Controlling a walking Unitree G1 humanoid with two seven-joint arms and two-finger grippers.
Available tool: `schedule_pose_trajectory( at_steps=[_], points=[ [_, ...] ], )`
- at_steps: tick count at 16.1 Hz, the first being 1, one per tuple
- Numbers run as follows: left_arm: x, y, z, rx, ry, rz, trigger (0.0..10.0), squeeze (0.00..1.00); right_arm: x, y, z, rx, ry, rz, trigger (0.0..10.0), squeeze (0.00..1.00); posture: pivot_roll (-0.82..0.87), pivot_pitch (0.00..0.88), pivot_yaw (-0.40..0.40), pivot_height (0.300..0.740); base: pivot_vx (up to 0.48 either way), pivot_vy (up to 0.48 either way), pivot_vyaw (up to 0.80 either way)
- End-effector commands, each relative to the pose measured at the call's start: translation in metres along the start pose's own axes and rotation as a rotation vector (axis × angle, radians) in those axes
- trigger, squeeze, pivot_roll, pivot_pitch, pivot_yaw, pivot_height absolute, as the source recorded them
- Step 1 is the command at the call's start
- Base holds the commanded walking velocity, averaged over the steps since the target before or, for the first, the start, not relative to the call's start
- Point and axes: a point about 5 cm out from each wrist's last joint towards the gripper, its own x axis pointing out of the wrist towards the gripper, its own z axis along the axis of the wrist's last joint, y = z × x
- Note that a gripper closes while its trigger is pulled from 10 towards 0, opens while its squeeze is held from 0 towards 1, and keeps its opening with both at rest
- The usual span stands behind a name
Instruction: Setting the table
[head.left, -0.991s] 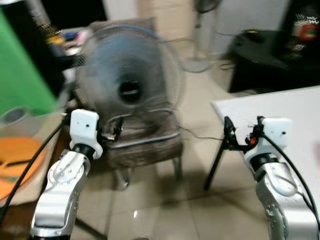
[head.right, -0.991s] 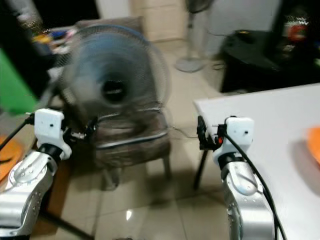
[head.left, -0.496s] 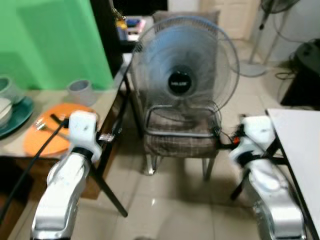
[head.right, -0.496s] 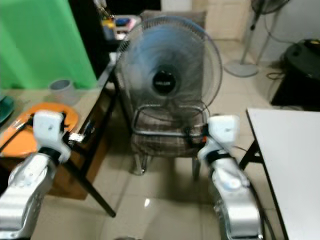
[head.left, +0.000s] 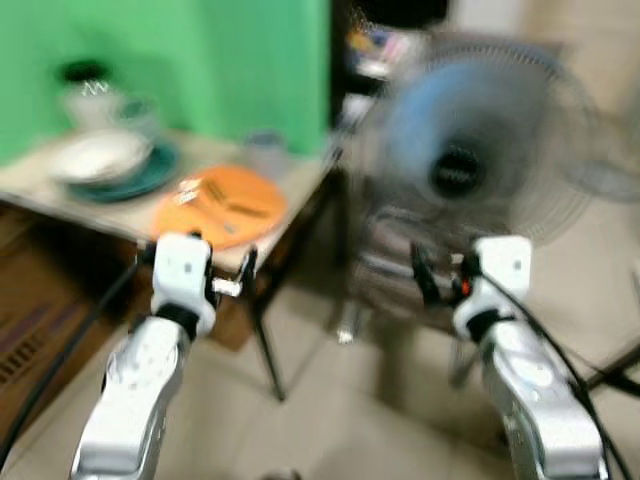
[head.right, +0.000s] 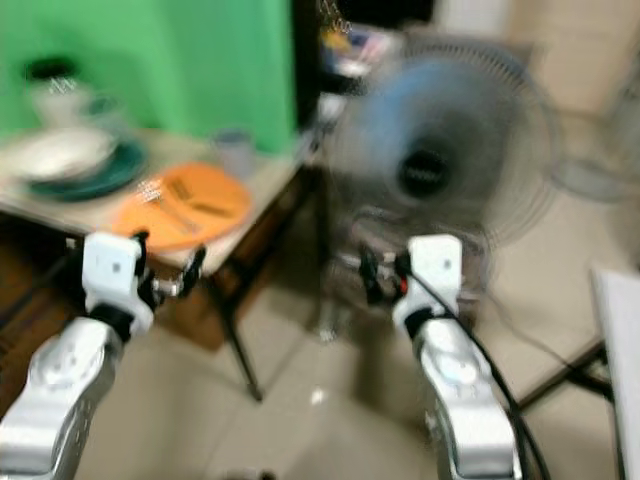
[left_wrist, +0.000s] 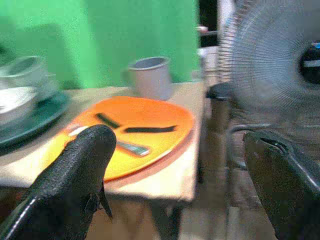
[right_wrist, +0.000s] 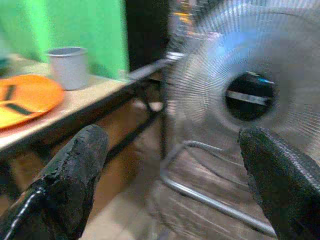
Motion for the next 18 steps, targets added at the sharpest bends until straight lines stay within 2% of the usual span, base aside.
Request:
schedule_pose_trajectory(
  at_steps=[1,4,6,18],
  points=[
    [0.002,0.001,0.006,-0.002,-0.016,0.000,10.0,0.00,0.000,0.003,-0.001,0.007,0.011,0.016,10.0,1.00,0.06,0.000,0.038,0.740,0.255,0.000,0.00],
    [0.002,0.004,0.002,-0.003,-0.001,-0.004,10.0,0.00,-0.004,0.001,-0.002,0.042,0.013,-0.020,10.0,1.00,0.04,0.000,0.056,0.740,0.281,0.000,0.00],
    [0.002,0.003,0.005,0.002,-0.001,-0.019,10.0,0.00,-0.004,0.004,-0.002,0.044,0.026,0.017,10.0,1.00,0.05,0.000,0.061,0.740,0.291,0.000,0.00],
    [-0.001,0.010,0.007,0.023,0.007,-0.005,10.0,0.00,0.007,0.016,0.003,0.048,0.001,0.122,10.0,1.00,0.09,0.000,0.048,0.740,0.303,0.000,0.80]
  ],
)
